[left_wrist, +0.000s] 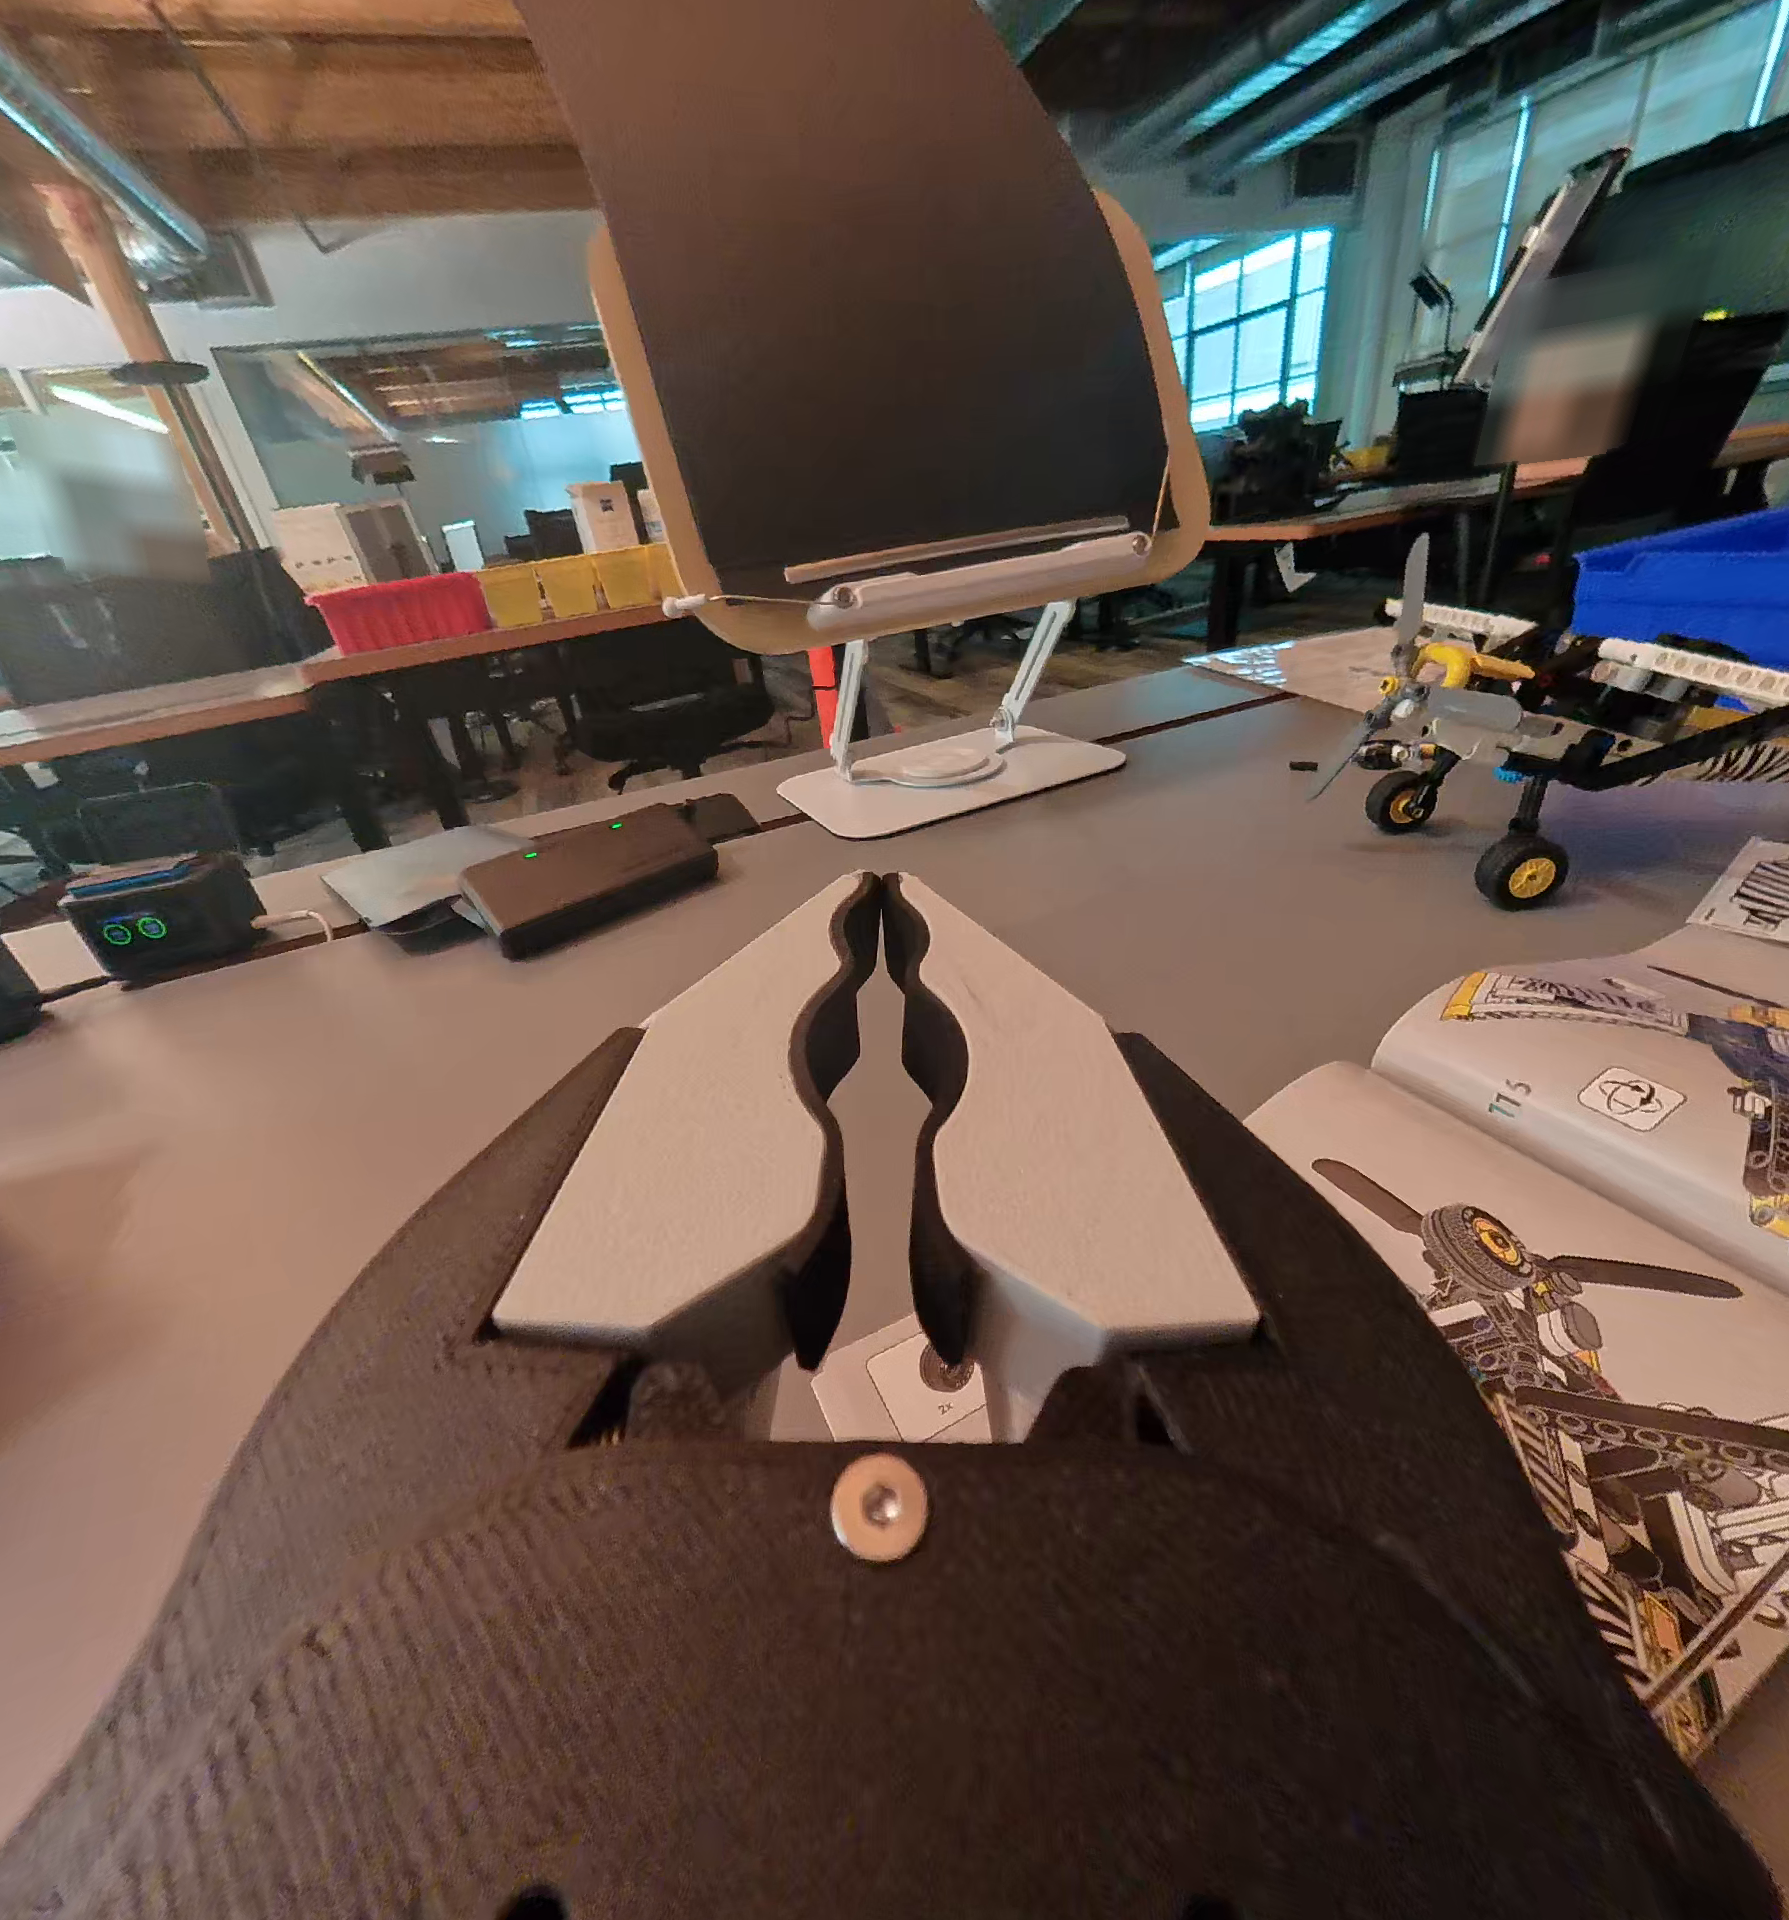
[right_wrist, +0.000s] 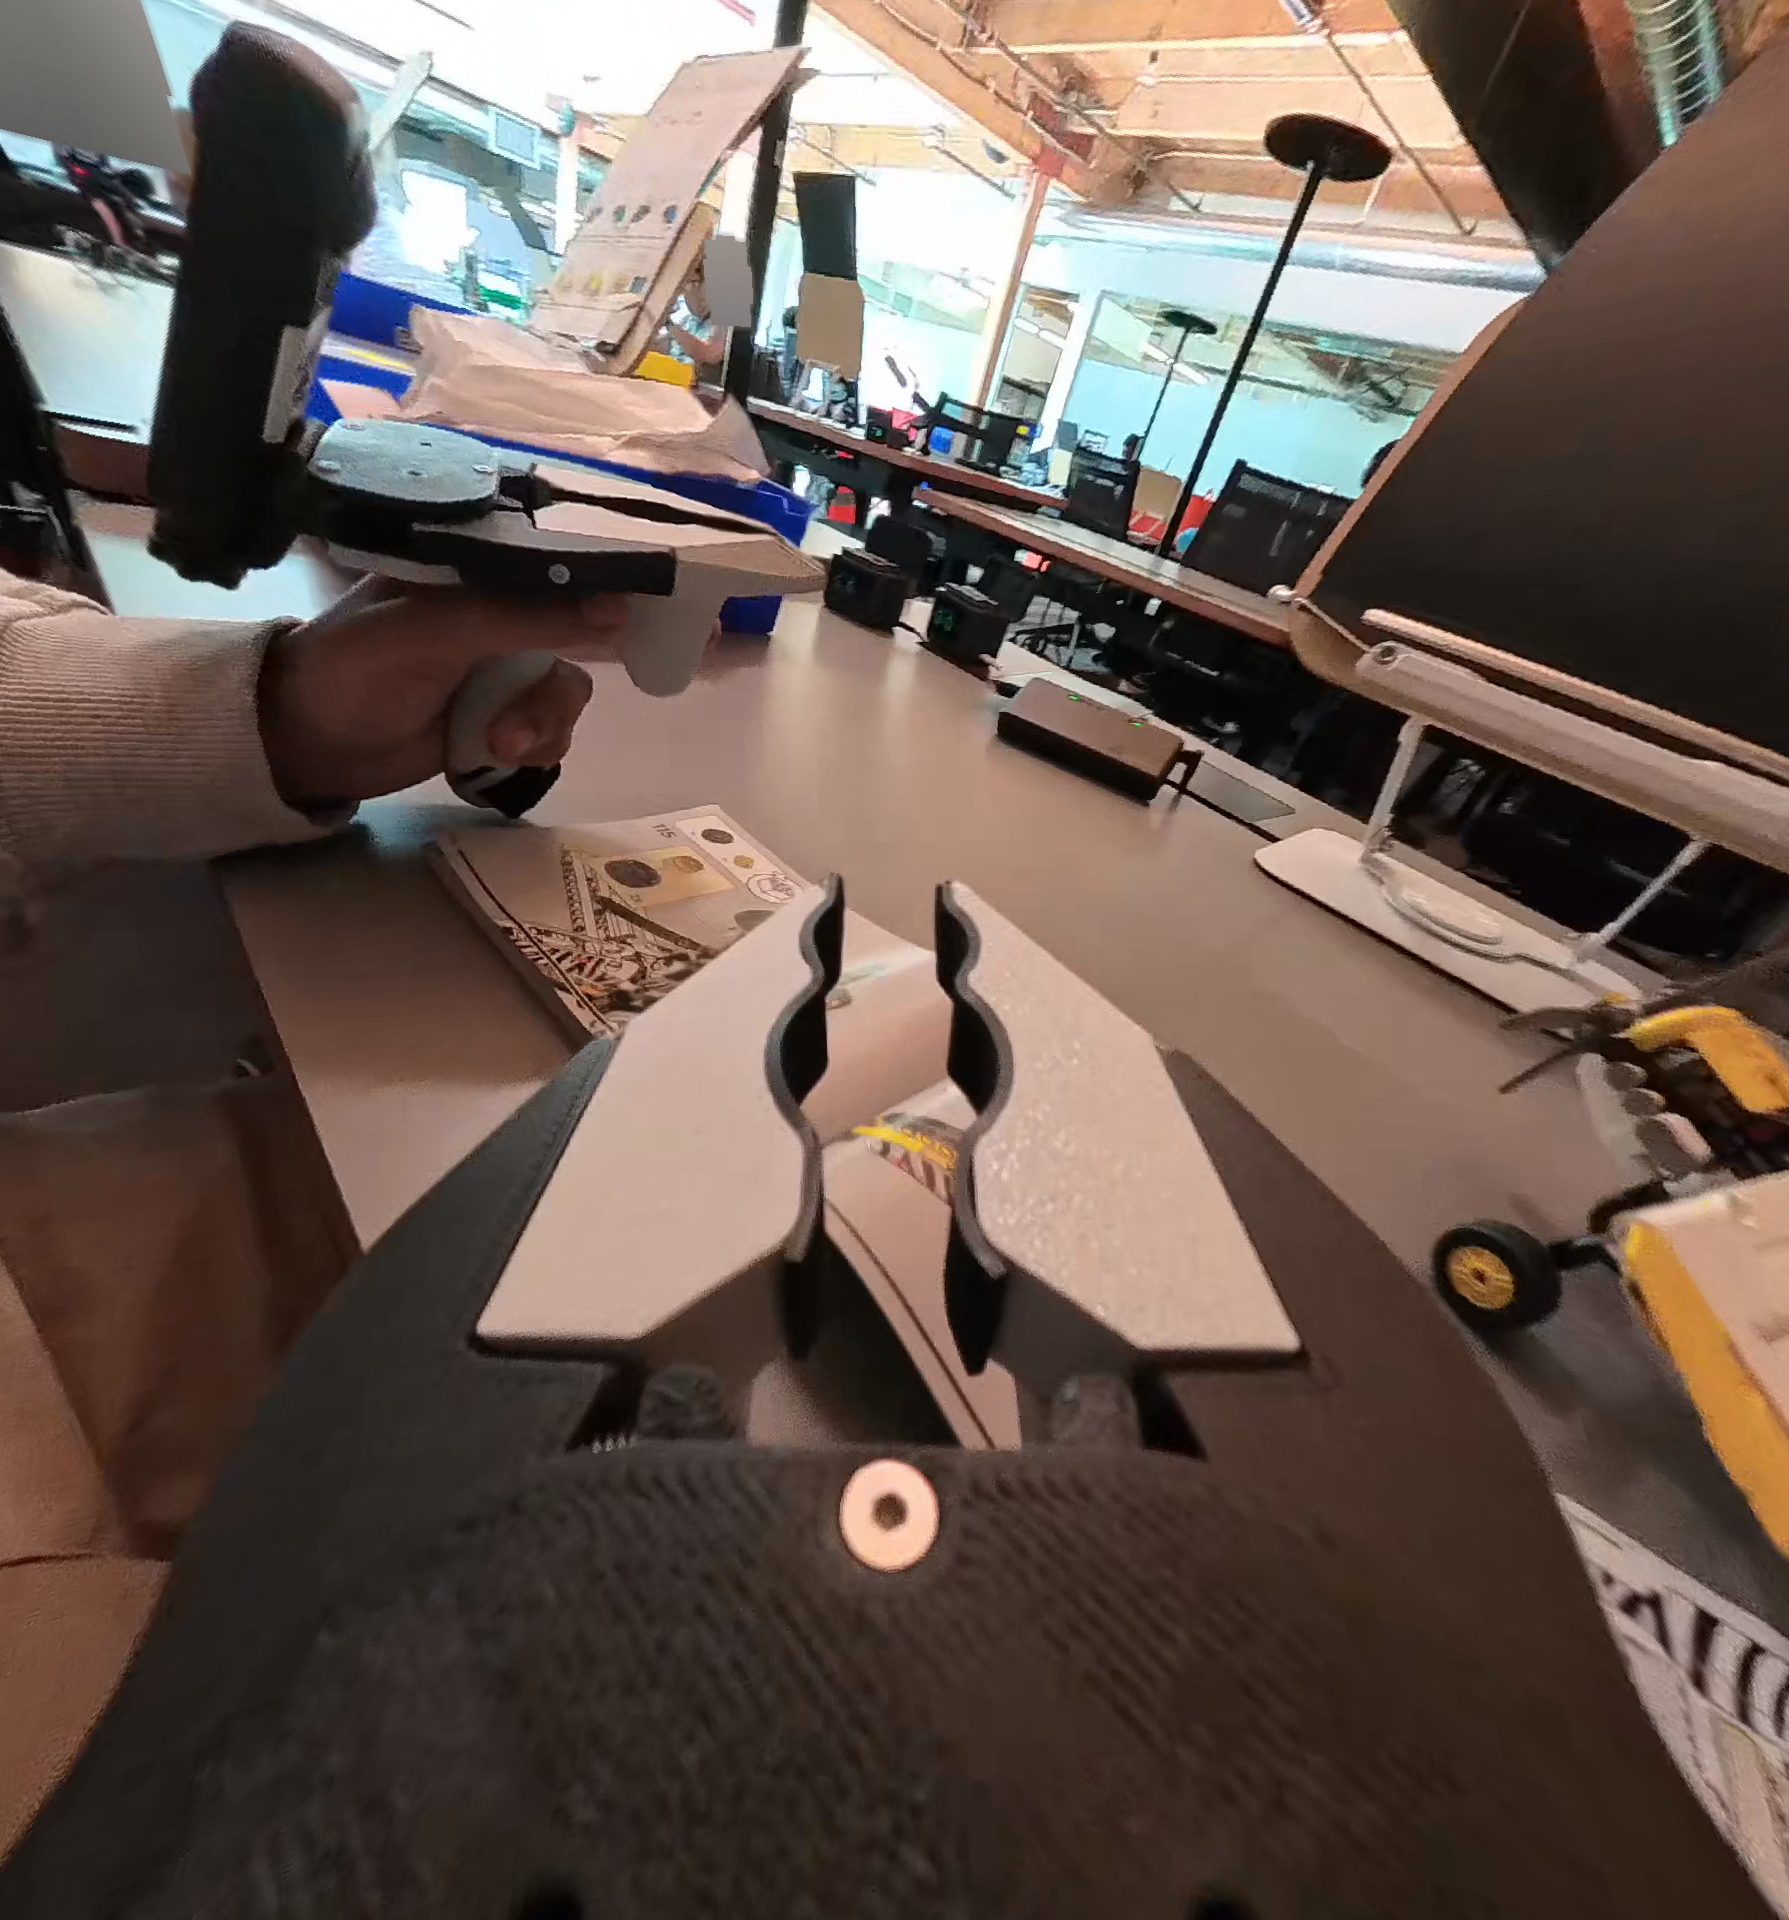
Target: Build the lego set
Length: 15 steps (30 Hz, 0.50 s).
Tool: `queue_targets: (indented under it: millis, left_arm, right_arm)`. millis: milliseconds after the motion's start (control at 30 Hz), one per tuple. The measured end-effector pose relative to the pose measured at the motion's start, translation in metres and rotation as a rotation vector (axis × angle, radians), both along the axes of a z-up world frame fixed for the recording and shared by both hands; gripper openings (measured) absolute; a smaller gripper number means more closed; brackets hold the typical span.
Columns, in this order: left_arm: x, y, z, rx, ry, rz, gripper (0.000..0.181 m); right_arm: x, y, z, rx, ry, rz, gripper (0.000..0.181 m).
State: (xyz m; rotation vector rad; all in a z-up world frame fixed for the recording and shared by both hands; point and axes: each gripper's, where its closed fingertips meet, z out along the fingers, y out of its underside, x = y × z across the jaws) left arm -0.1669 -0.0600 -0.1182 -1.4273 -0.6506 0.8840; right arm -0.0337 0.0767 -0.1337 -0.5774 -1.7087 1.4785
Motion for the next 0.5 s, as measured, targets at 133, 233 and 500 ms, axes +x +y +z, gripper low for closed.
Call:
queue_targets:
  millis: [133,233,500]
  left_arm:
    - [0.007,0.003,0.007,0.019,0.002,-0.027,0.000]
    - [0.038,0.044,0.006,-0.092,0.027,-0.187,0.000]
    - [0.137,0.147,-0.070,-0.570,-0.170,-0.563,0.032]
  right_arm:
    - [0.007,0.015,0.006,-0.056,0.012,-0.040,0.018]
    - [0.006,0.028,0.014,-0.180,-0.007,-0.031,0.019]
    - [0.004,0.043,0.022,-0.337,-0.064,0.026,0.026]
